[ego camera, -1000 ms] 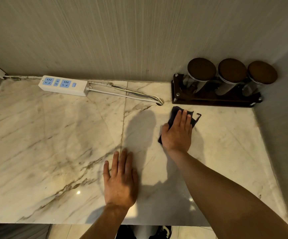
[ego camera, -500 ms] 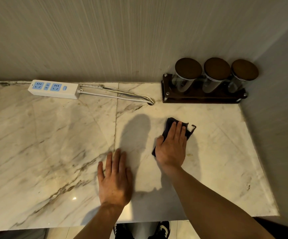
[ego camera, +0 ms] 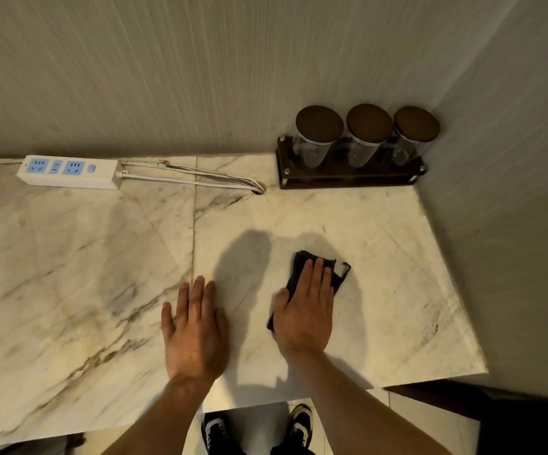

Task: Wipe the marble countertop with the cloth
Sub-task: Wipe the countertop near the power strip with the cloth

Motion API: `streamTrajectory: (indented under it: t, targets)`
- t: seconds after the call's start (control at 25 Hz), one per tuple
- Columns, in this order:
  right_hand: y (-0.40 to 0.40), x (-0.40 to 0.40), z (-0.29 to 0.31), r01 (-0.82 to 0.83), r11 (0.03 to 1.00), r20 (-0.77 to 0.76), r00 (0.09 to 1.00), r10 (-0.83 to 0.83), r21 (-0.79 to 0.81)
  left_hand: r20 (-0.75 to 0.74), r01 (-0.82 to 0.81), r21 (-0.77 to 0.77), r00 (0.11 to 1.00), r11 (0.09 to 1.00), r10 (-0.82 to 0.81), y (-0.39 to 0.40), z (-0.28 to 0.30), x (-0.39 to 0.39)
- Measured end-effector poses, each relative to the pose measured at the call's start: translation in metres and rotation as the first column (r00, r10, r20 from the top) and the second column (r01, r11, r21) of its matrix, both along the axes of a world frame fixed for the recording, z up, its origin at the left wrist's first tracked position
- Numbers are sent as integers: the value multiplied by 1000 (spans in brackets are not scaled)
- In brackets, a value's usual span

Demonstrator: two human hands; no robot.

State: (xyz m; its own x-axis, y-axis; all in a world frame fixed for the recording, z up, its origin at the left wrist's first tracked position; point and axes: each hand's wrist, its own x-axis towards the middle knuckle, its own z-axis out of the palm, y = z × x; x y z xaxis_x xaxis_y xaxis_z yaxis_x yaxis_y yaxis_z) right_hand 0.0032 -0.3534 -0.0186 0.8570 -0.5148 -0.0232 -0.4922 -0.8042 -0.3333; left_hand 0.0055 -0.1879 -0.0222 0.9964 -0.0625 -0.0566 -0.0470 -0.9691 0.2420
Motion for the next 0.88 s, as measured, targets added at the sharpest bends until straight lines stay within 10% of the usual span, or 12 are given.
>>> streamTrajectory:
  t: [0.6, 0.88]
  targets:
    - [-14, -75, 2, -235, 972, -22, 972, 234, -15, 49, -34, -81, 998, 996, 38, -6, 7, 0]
    - [-65, -94, 6, -596, 803, -26, 803, 595, -32, 69, 12, -150, 998, 989, -1, -48, 13, -5]
